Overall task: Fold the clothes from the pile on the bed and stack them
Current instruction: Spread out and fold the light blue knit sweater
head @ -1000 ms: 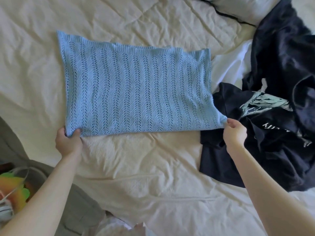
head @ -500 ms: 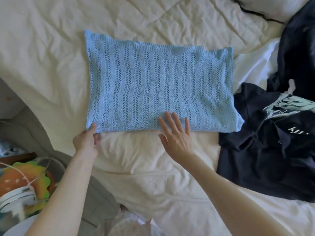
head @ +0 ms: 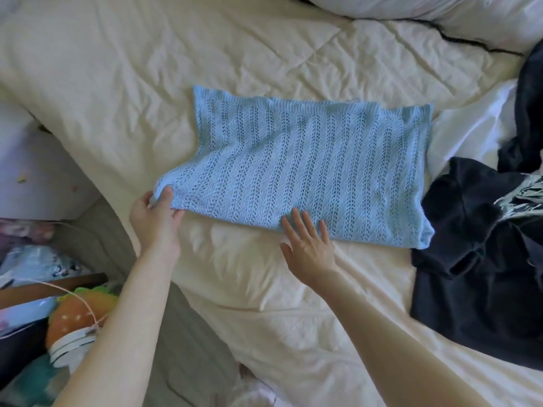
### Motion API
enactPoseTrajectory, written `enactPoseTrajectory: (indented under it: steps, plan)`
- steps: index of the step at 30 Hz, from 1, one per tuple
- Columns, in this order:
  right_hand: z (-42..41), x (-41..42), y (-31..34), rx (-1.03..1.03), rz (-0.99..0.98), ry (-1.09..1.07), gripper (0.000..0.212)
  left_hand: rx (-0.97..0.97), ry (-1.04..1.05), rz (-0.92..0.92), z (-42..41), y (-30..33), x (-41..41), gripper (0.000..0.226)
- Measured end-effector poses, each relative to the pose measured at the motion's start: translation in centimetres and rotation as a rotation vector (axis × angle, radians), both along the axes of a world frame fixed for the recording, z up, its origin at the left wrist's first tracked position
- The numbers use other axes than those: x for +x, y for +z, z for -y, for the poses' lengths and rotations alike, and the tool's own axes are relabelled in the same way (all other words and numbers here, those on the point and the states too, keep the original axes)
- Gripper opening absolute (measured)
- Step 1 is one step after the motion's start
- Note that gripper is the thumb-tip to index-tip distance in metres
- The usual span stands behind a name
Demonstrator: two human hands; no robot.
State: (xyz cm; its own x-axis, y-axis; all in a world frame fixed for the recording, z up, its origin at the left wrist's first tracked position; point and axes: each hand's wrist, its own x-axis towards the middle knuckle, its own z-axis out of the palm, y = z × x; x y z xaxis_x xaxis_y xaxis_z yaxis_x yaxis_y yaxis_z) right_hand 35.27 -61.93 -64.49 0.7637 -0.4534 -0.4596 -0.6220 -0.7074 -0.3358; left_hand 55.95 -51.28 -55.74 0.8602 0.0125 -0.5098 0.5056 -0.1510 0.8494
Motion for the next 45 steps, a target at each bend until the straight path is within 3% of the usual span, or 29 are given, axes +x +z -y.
enactPoseTrajectory:
  steps: [3, 6, 9, 13, 15, 17, 19, 21, 24, 27, 29, 31, 35, 42, 45]
  plan:
    - [1.3, 0.1, 0.6, 0.233, 0.080, -0.084, 0.048, 0.132, -0.080, 0.137, 2.0, 0.4, -2.3, 0.018]
    - [3.4, -0.9, 3.7, 0.734, 0.325, -0.677, 0.034, 0.272, -0.311, 0.488, 5.3, 1.9, -5.7, 0.018]
    - [5.7, -4.0, 6.7, 1.107, 0.613, -1.203, 0.027, 0.237, -0.575, 0.754, 9.9, 3.4, -10.8, 0.013]
    - [8.9, -9.6, 7.8, 1.039, 0.865, -1.481, 0.037, 0.262, -1.180, 0.809, 15.0, 1.4, -19.3, 0.021]
    - [9.5, -11.6, 7.5, 0.922, 0.816, -1.532, 0.035, 0.307, -1.555, 0.743, 15.8, -0.7, -22.4, 0.031]
    - [9.6, -12.6, 6.5, 0.862, 0.697, -1.540, 0.030, 0.369, -1.769, 0.750, 15.3, -2.7, -23.5, 0.042]
    - [9.8, -13.0, 5.2, 0.787, 0.596, -1.533, 0.026, 0.406, -1.746, 0.864, 14.1, -3.6, -22.5, 0.046]
    - [10.3, -12.6, 4.3, 0.707, 0.541, -1.540, 0.020, 0.475, -1.575, 0.961, 12.3, -4.0, -20.3, 0.046]
    - [11.4, -11.6, 3.8, 0.517, 0.457, -1.488, 0.011, 0.606, -1.451, 0.949, 9.6, -4.9, -16.8, 0.053]
    - [12.2, -11.3, 4.9, 0.273, 0.540, -1.358, 0.020, 0.559, -1.445, 0.890, 8.8, -5.9, -15.6, 0.051]
    - [12.3, -11.7, 5.7, 0.126, 0.652, -1.282, 0.017, 0.526, -1.444, 0.943, 8.7, -6.7, -16.0, 0.049]
    - [12.0, -12.8, 5.1, 0.076, 0.624, -1.285, 0.016, 0.542, -1.474, 1.039, 8.4, -7.5, -16.5, 0.056]
    - [11.7, -14.6, 2.6, 0.344, 0.391, -1.456, 0.017, 0.724, -1.620, 1.071, 8.1, -8.5, -16.9, 0.073]
    - [13.1, -14.3, 2.0, 0.695, 0.407, -1.514, 0.024, 0.749, -1.721, 1.094, 9.8, -8.9, -14.1, 0.075]
    - [13.0, -14.3, 2.3, 0.728, 0.421, -1.557, 0.031, 0.680, -1.703, 1.123, 9.7, -8.4, -13.8, 0.077]
